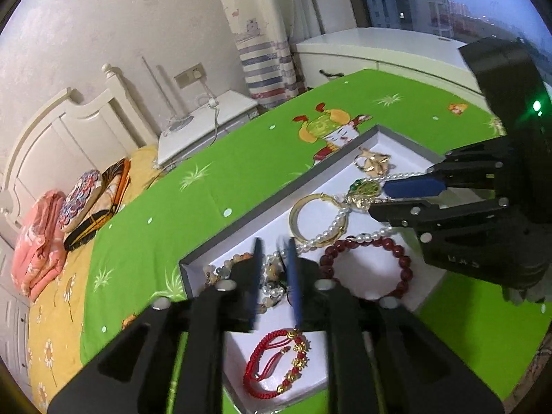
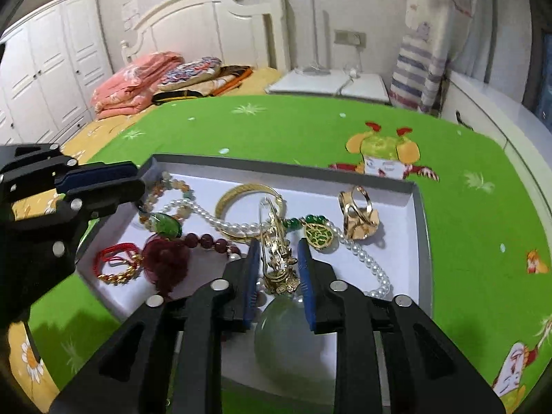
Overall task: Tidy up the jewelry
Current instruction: 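Lower both pendants into the tray and open both tools, then move both tools back toward the two pearl earrings on the cloth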
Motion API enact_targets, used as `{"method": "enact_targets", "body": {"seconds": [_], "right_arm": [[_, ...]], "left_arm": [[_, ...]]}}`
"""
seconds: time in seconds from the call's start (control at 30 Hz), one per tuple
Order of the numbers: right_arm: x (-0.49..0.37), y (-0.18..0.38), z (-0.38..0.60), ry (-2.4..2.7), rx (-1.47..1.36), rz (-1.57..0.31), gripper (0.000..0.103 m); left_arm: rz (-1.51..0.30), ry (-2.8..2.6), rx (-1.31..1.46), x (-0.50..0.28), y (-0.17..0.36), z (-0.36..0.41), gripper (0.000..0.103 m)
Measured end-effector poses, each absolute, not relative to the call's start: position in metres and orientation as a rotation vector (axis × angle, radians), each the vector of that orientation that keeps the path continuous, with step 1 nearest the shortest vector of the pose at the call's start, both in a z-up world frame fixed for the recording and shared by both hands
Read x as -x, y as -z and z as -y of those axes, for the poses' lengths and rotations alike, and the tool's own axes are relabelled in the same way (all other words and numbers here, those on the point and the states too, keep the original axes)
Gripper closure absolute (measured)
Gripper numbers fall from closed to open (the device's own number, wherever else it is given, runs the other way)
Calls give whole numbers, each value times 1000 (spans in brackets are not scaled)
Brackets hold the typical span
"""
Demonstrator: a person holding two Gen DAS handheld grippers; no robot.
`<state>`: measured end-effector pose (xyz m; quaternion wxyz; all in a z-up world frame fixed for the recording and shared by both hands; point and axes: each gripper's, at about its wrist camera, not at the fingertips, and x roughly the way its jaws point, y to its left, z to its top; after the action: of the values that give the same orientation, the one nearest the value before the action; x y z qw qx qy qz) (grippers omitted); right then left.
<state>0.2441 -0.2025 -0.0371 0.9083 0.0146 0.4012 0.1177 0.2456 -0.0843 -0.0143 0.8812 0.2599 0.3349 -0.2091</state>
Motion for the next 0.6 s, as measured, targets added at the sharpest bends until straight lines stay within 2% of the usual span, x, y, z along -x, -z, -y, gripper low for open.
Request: {"method": "enact_targets", "body": {"seconds": [0.03, 0.1, 0.3, 0.37, 0.43, 0.5, 0.6], "right_arm": [[-242, 39, 202, -242, -40, -830, 68], [-240, 38, 204, -238, -49, -821, 57], [-235, 33, 208, -225, -48, -805, 57], [-233, 32, 208, -223, -47, -805, 57], [-230, 32, 207, -221, -41, -803, 55], [-227, 30, 208, -219, -41, -799, 49], [-219, 26, 209, -221, -48, -789, 48]], "left_arm": [[-696, 431, -539, -247, 16, 84, 70], [-700, 424, -528, -248, 20, 81, 67], [-705, 405, -515, -247, 23, 73, 64], [-701, 399, -508, -246, 22, 70, 60], [-696, 391, -503, -243, 21, 68, 59], [-690, 384, -499, -240, 19, 66, 58], [-681, 375, -494, -234, 17, 63, 50]]}}
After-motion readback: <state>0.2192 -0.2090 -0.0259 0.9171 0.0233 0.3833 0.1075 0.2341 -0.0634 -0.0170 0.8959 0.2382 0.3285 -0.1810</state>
